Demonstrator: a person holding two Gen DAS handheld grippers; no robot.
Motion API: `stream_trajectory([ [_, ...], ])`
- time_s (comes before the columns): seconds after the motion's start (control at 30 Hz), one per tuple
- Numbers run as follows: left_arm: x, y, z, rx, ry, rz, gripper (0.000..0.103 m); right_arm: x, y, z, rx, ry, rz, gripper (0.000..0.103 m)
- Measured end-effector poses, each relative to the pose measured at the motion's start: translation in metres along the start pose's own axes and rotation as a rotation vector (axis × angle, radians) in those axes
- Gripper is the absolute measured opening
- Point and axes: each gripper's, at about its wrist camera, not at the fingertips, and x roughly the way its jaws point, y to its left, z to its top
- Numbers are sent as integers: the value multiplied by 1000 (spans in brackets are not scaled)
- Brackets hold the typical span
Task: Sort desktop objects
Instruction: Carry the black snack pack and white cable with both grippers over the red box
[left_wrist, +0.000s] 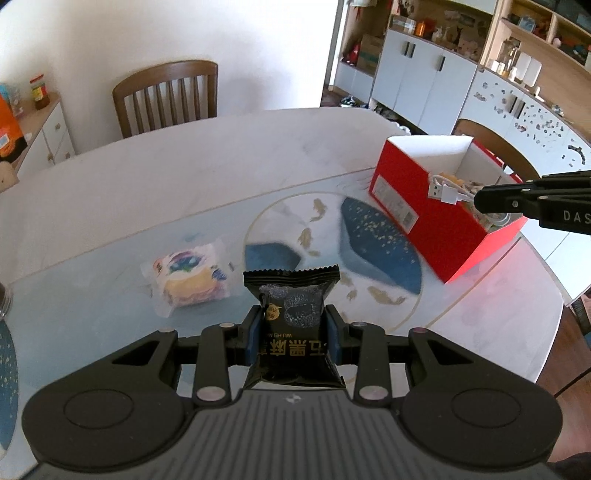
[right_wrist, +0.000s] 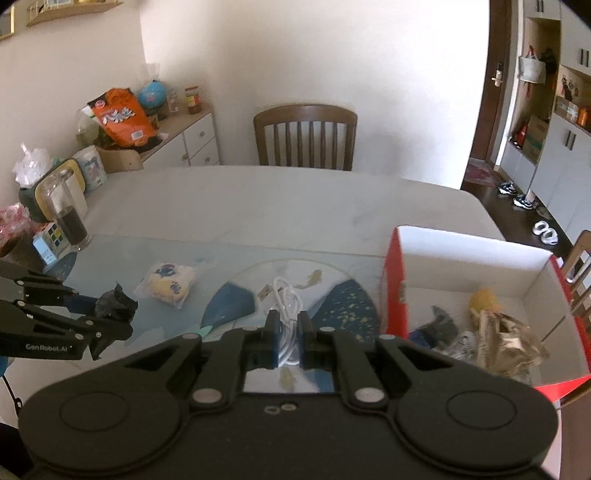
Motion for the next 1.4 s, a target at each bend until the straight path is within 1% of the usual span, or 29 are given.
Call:
stream_trajectory([
  [0.63, 5, -60, 44, 61, -49, -36, 33, -28, -68, 8, 45, -54, -64, 8],
  [1.07, 33, -111, 75, 100, -52, -60, 33, -32, -121, 2, 74, -50, -91, 8],
  [1.4, 50, -140, 93, 118, -54, -69, 33, -29, -158, 1, 81, -44, -93, 8],
])
